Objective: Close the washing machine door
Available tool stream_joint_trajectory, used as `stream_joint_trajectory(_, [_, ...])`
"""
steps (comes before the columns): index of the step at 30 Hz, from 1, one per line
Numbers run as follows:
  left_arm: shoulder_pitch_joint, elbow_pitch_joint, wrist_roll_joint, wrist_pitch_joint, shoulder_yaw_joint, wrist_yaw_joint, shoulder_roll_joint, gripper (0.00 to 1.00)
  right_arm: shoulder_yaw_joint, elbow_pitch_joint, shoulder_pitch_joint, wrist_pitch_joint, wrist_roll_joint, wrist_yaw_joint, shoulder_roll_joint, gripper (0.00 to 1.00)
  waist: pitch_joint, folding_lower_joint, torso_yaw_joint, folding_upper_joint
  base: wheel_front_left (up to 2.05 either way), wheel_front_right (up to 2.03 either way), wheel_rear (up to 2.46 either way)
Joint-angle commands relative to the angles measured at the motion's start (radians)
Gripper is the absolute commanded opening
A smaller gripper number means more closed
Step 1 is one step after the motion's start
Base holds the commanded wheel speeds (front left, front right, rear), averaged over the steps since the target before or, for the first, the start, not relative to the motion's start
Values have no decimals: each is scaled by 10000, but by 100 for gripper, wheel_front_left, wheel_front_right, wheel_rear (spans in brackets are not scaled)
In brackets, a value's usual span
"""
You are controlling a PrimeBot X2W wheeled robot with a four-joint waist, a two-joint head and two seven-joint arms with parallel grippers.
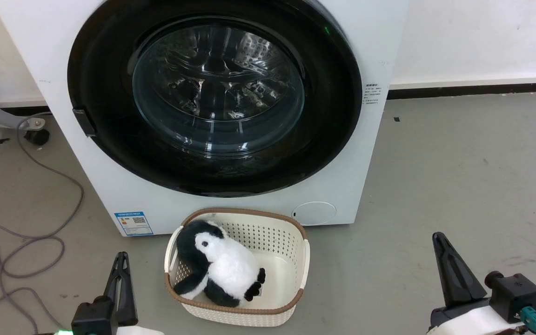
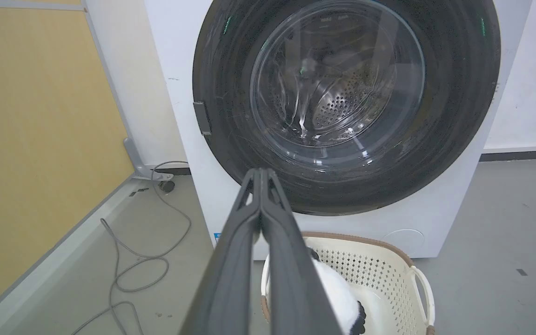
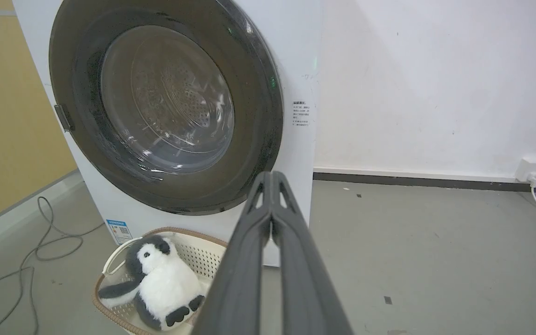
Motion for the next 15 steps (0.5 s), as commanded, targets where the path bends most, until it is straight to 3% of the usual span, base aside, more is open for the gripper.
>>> stream_joint_trajectory(1, [-170, 7, 61, 50, 20, -58, -43, 0, -5, -71, -58, 54, -102, -2, 18, 0, 3, 0, 11, -1, 0, 0, 0])
stream_joint_trajectory(15, [-312, 11, 105, 336, 61, -283, -109, 0, -7, -156, -93, 341, -197, -3, 27, 0, 30, 0, 129, -1, 0, 0, 0])
